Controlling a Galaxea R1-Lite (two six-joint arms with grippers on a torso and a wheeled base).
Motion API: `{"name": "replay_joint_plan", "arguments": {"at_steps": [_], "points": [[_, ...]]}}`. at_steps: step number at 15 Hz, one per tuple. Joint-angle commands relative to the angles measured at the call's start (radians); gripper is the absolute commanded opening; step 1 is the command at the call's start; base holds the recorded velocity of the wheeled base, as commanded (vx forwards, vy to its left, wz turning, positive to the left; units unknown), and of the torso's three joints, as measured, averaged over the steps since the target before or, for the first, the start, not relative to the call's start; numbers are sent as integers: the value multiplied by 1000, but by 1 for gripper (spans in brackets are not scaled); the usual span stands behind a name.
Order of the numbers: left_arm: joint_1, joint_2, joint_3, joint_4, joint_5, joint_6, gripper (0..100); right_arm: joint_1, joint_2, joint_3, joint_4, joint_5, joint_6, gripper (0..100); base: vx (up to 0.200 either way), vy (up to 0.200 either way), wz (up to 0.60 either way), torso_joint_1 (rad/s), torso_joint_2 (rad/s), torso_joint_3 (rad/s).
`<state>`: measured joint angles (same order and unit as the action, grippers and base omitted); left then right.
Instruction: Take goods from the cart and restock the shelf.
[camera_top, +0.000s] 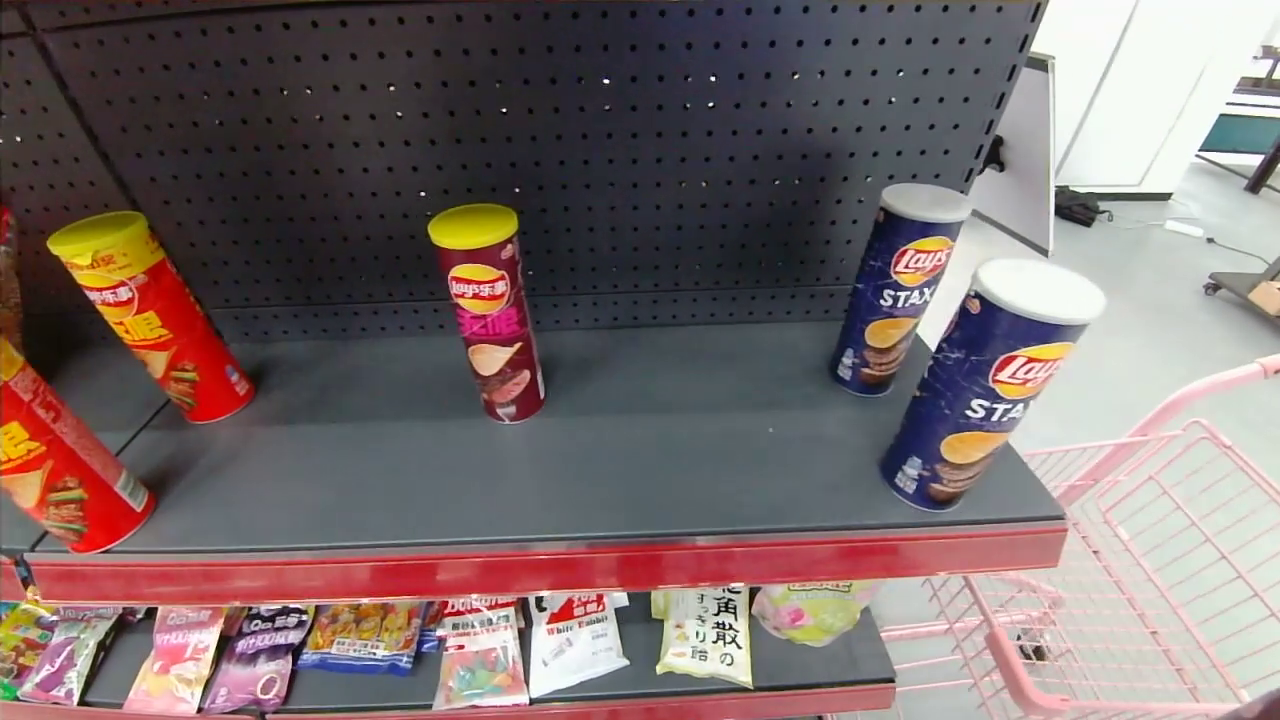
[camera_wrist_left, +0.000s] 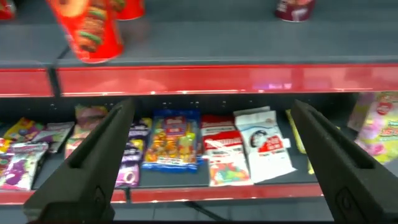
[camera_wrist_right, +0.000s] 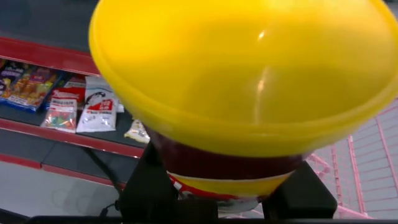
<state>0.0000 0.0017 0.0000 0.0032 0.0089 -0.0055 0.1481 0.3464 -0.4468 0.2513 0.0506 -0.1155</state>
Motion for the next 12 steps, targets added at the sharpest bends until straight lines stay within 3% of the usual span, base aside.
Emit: {"name": "replay_joint_plan", "arguments": {"at_steps": [1,2,5,10,12], "points": [[0,0,0,0,0,-1,100,5,-18,5,2,3,2,0,0,200,0,-2,-7,7],[0,0,0,0,0,-1,100,13,-21,5,2,11,2,0,0,200,0,7,2,-2],[0,0,0,0,0,-1,100,34,-18,10,5,44,0,0,0,0,0,0,0,0],[0,0,0,0,0,-1,100,36,-9,13,5,46,0,0,200,0,0,-5,1,2],[0,0,0,0,0,-1,100,42,-6,13,5,48,0,0,0,0,0,0,0,0]]}}
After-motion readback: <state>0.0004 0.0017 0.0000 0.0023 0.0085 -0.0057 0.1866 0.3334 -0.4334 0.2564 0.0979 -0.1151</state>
